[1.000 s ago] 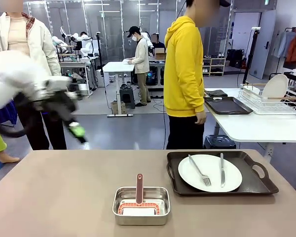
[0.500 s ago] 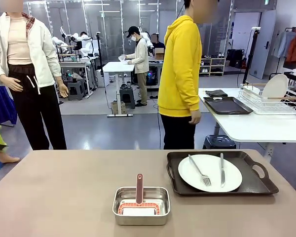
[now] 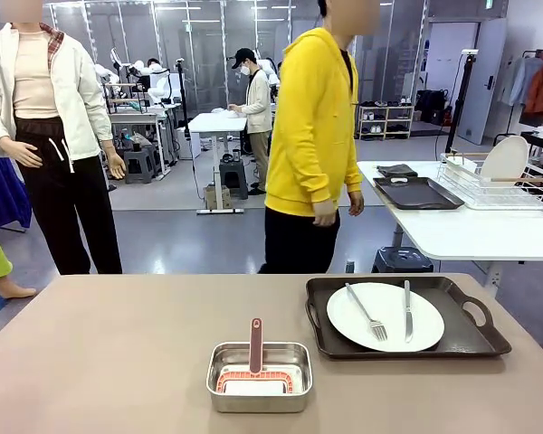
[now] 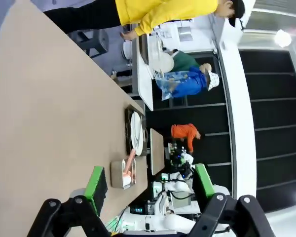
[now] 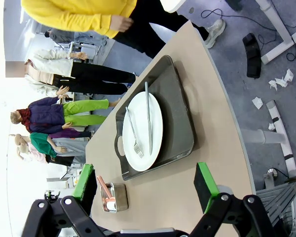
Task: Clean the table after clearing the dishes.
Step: When the right (or left) Handle tray is removed, use the right hand (or left hand) to clean the right (or left) side of the table with the Lint Roller.
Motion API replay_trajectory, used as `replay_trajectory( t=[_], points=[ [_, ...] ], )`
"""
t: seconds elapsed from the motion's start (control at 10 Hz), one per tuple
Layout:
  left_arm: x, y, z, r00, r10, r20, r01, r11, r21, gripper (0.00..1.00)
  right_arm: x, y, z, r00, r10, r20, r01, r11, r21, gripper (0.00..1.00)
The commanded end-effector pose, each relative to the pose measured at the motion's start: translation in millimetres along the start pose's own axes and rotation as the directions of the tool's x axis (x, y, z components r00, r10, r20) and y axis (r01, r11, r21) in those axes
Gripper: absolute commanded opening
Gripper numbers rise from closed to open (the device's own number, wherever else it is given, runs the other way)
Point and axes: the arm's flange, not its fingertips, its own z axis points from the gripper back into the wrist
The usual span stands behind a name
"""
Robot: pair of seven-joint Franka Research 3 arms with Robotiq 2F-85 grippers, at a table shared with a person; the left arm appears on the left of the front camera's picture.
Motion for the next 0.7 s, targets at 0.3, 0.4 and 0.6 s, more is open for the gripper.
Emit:
replay_trajectory(
  t=[0.3,0.4,0.6],
  points=[
    [2,4,4,1.000,-0.001,0.004,0.000,0.998,0.063,0.89,-1,1,1,1.000,0.003,-0.001,-0.003,1.000,0.005,1.00],
    [2,4,4,1.000,-0.001,0.004,0.000,0.998,0.063,0.89,-1,1,1,1.000,0.003,-0.001,-0.003,1.000,0.005,1.00],
    [2,4,4,1.000,-0.001,0.004,0.000,0.998,0.063,0.89,-1,1,1,1.000,0.003,-0.001,-0.003,1.000,0.005,1.00]
  ],
)
